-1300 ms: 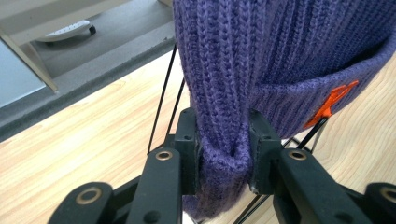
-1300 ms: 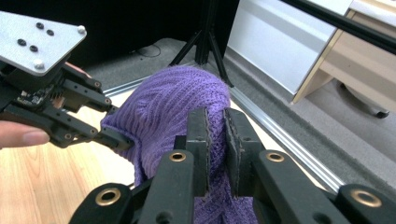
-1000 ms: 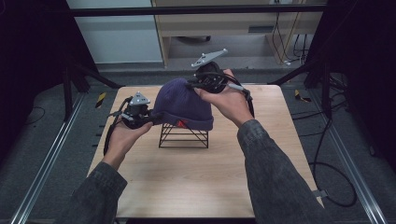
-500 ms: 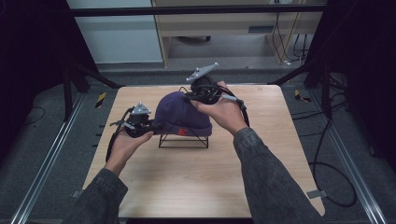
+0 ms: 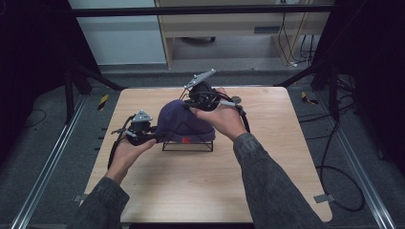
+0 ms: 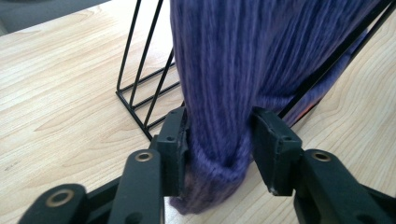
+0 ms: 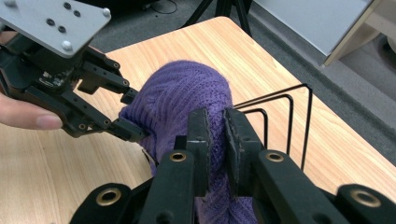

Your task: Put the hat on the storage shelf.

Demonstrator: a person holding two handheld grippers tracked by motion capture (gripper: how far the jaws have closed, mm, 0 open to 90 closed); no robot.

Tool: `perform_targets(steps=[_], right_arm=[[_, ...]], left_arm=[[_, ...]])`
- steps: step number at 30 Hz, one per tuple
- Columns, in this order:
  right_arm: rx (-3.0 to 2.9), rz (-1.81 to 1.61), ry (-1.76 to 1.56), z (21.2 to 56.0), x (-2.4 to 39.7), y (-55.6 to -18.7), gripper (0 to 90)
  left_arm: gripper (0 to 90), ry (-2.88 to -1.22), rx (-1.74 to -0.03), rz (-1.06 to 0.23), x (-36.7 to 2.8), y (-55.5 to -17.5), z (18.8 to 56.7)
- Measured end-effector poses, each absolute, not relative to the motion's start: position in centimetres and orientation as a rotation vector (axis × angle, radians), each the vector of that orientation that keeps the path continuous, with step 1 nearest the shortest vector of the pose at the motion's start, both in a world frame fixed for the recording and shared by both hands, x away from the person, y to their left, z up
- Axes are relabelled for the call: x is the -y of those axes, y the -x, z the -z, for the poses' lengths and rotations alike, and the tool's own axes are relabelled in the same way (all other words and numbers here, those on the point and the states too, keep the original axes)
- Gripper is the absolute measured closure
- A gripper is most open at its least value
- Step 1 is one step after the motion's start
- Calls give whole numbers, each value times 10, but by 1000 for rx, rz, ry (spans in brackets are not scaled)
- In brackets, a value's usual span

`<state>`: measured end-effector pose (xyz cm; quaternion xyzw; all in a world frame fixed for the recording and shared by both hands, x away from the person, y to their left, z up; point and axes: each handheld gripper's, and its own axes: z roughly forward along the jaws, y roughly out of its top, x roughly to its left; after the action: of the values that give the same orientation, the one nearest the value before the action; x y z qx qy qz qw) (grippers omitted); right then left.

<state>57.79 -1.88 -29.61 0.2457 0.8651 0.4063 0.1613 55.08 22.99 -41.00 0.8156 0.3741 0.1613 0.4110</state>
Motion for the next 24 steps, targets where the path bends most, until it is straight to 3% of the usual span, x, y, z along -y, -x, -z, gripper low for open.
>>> perform_targets(steps=[16,24], right_arm=[[-2495,-1134,-673,300,6,-575,819],[-2496,-1126,-701,305,11,-576,819]], left_arm=[[467,-2001,-971,-533,-247,-535,403],[458,-1933,-1097,-652,-263,-516,433]])
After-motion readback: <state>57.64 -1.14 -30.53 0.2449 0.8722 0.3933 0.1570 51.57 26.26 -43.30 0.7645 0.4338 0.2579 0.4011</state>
